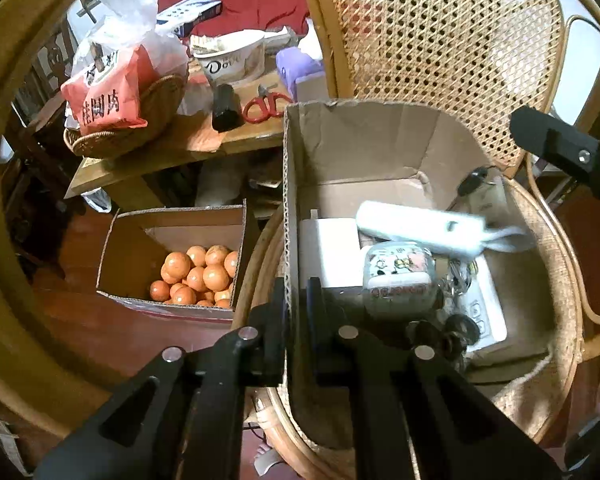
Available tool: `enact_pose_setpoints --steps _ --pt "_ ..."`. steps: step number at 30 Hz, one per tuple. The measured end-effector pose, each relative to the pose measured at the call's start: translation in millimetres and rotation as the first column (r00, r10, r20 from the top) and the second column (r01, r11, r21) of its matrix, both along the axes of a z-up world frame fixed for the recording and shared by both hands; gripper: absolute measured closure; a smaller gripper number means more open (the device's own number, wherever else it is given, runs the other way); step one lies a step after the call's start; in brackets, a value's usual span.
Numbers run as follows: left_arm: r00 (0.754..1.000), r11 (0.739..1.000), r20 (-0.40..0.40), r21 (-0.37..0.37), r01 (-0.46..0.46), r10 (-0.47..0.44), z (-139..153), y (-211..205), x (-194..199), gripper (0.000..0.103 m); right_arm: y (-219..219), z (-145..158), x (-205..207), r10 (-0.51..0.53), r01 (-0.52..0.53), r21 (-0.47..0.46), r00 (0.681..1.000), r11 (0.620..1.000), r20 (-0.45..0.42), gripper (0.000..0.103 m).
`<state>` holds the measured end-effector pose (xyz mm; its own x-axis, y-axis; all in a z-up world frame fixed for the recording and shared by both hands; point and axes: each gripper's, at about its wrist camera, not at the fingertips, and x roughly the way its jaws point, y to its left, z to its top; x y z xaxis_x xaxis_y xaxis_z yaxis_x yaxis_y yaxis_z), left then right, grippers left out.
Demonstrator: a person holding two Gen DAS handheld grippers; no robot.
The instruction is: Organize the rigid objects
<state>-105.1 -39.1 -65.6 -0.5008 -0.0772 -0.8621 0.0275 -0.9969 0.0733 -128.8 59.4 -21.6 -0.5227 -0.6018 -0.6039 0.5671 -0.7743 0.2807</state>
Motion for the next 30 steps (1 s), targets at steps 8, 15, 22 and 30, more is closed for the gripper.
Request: enact_pose_setpoints --steps 8,15,22,30 --pt "0.996 1.000 -0.087 0.012 0.024 -0.023 22 2 24 0.090 34 21 24 -0.060 0.059 -0.014 0.996 0.998 -0.066 0.023" --pt "0.978 0.998 -0.201 -0.043 0.047 -0.055 42 8 42 0.071 63 25 45 -0.135 0.140 0.035 0.983 0.990 -0.125 0.000" --pt "0.949 0.997 -0.308 -0.066 0.042 -0.060 55 14 59 0.031 97 25 61 -0.192 0.197 0.025 0.971 0.980 -0.145 0.000" --pt "0.921 0.999 -0.387 -0.020 0.039 -0.044 61 14 94 0.009 117 24 96 -0.184 0.191 0.012 0.959 0.981 -0.215 0.000"
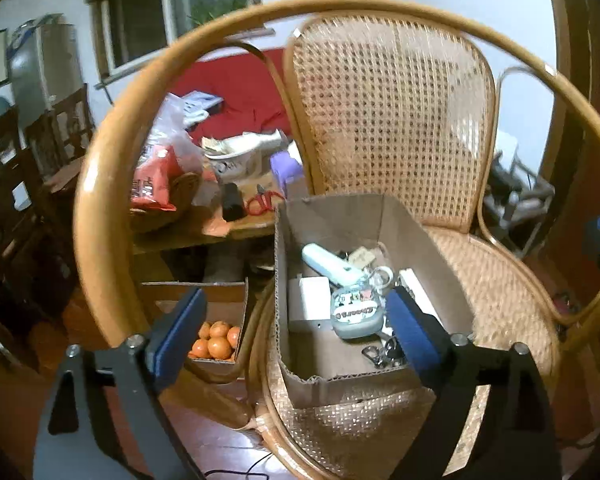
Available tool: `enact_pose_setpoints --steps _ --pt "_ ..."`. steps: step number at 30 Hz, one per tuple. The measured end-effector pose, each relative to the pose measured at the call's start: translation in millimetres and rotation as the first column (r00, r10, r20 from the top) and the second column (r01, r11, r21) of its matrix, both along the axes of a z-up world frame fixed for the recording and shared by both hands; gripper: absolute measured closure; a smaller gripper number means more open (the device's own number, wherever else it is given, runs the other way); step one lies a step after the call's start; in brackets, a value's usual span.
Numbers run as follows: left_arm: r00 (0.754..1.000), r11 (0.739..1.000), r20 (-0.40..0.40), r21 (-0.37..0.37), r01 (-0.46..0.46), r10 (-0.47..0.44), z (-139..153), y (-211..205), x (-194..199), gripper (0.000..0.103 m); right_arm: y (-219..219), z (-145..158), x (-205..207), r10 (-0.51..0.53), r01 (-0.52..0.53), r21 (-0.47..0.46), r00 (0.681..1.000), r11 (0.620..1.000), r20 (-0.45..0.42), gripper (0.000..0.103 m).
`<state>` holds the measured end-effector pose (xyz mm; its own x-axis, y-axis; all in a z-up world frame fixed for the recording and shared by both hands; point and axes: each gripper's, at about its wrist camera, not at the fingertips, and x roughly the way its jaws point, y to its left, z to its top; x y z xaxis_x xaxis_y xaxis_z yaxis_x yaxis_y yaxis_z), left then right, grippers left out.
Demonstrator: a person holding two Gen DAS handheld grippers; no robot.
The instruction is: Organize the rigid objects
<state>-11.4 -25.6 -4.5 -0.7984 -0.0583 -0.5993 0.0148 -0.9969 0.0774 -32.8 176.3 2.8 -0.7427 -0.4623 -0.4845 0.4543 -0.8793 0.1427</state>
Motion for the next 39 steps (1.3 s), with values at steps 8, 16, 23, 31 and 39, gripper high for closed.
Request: enact_pose_setpoints --steps 8,16,23,31,39 --pt "0.994 1.000 -0.107 -0.002 0.009 -0.009 10 2 34 0.002 9 -1 35 0.015 -0.014 0.013 0.998 1.000 -0.058 0.000" --pt "0.991 0.998 -0.122 0.022 0.055 -0.052 10 7 53 0.001 16 -16 49 0.004 -0.002 0.020 0.997 1.000 -0.077 0.000" --pt "0.992 0.999 -0.121 -0.015 0.035 -0.037 7 10 59 0.001 18 -22 49 -0.032 0.035 0.044 0.997 0.998 -0.069 0.000" --pt "0.994 0.998 -0.095 -0.023 0.051 -0.052 1 18 57 0.001 19 -26 52 -0.036 0.040 0.063 0.997 0.997 -0.066 0.000" --pt "0.993 0.996 -0.078 -0.034 0.085 -0.088 -2 27 56 0.001 21 -27 52 -0.055 0.061 0.076 0.996 0.995 -0.074 0.000"
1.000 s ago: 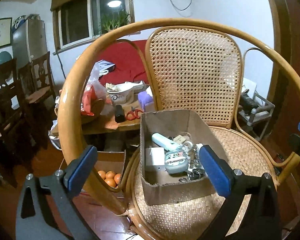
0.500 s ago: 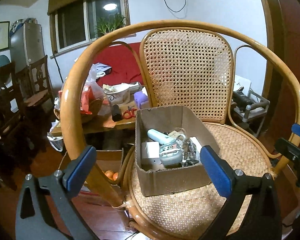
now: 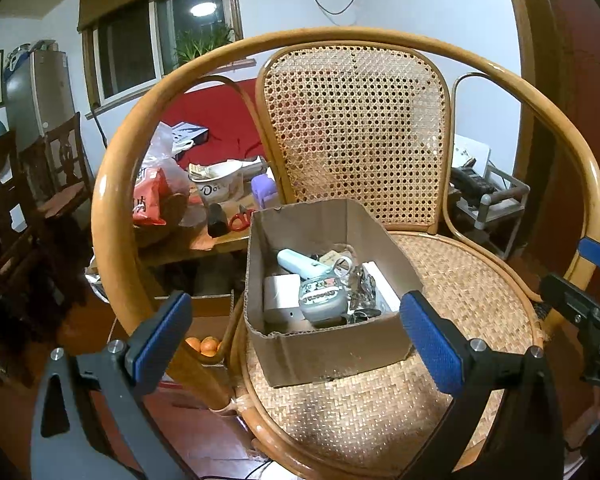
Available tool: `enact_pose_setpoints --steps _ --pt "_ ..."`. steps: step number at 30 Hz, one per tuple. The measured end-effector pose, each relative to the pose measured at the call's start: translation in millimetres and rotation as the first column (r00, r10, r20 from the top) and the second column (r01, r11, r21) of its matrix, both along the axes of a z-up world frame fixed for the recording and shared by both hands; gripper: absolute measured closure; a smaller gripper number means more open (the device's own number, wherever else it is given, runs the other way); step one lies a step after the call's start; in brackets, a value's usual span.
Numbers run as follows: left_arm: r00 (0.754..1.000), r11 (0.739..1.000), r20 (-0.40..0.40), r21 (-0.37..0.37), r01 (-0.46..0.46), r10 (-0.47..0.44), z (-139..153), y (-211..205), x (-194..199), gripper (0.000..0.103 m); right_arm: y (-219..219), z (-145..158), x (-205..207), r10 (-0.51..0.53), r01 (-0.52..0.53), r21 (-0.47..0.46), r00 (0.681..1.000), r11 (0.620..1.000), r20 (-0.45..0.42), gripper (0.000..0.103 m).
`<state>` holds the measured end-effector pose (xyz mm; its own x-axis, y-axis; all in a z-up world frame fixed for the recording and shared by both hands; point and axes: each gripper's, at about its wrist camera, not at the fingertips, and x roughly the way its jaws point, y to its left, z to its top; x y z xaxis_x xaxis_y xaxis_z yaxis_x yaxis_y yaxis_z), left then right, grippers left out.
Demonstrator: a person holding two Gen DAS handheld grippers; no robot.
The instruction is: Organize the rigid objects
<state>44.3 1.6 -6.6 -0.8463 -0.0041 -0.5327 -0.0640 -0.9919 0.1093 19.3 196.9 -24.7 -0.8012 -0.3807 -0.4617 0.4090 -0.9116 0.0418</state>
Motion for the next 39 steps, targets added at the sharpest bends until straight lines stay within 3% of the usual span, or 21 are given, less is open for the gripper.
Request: enact_pose_setpoints --steps 11,39 --pt "1.000 0.998 -0.001 -0.055 0.008 -0.008 -3 11 1 0.001 1 -3 -5 -0.012 0.012 -0.012 1.000 1.000 0.024 0.000" --pt "1.000 0.999 0.013 -0.044 0.016 -0.015 -4 1 2 0.001 2 -5 -6 -0.034 0.034 0.001 0.999 0.999 0.029 0.000"
